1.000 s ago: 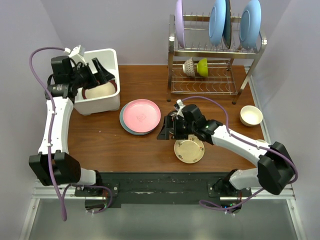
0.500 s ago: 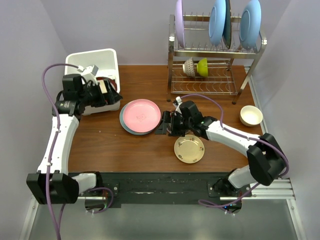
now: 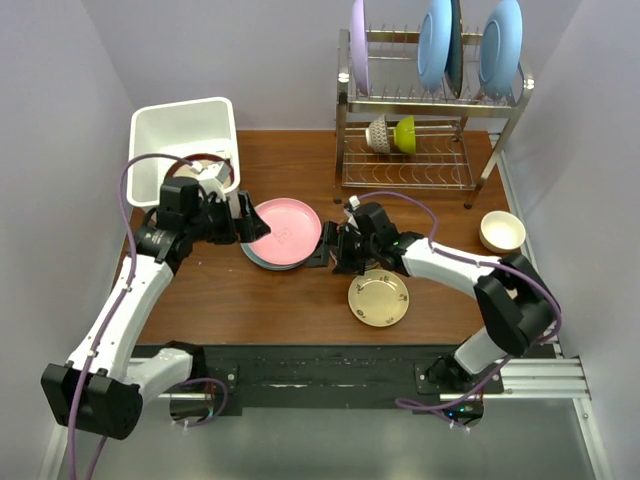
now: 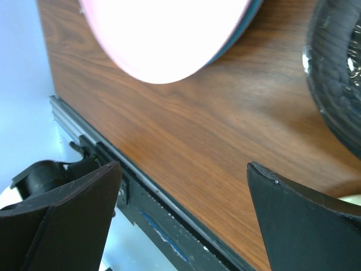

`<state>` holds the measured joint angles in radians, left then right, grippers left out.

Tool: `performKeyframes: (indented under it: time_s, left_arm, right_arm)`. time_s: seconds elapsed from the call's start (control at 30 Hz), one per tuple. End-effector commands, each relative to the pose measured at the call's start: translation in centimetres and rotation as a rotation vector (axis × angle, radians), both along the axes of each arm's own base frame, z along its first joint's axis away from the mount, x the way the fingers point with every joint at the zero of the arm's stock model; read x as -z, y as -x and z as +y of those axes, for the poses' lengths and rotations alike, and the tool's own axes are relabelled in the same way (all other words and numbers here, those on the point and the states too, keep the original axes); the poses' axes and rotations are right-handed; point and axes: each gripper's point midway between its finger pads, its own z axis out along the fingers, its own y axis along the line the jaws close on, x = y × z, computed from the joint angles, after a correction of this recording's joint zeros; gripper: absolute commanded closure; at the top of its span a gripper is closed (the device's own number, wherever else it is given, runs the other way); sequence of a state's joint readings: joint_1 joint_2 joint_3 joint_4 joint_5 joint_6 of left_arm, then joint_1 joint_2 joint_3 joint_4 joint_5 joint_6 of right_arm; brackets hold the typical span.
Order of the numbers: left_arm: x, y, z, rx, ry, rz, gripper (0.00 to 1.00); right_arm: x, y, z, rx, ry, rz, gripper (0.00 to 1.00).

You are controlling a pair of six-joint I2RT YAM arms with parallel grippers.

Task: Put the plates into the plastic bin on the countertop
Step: Pick up the plate at the center of the board.

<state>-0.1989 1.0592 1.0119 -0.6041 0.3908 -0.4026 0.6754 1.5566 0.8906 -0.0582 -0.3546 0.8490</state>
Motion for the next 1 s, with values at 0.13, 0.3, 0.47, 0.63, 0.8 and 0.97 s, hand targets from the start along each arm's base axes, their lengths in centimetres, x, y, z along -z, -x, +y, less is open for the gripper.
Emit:
performKeyframes:
  time_s: [0.13,0.3,0.47,0.63,0.8,0.97]
  left_arm:
    - [0.0,1.1,-1.4,-0.01,0.041,-0.02,0.0]
    - [1.0,1.9,-1.5,-0.008,0.037,0.006,0.0]
    - [1.7,2.6,-1.6,-0.002,0.041,0.021,0.0]
    - [2.4,3.4,-2.1,0.015,0.081,0.043,0.0]
    - [2.5,3.7,-2.2,0.015,0.093,0.042,0.0]
    - [2.9,4.0,-2.2,0.02,0.093,0.055,0.0]
  right_arm:
    - [-0.2,-3.2,1.8,0.052,-0.037,0.002,0.1]
    - [-0.6,-4.5,2.6,0.068,-0.07,-0.003,0.15]
    - [0.4,-5.4,2.9,0.088,-0.059,0.031,0.26]
    - [1.0,-6.2,3.4,0.106,-0.052,0.059,0.42]
    - [2.4,-6.7,3.4,0.117,-0.004,0.084,0.47]
    - [3.2,-6.9,3.1,0.139,0.016,0.091,0.58]
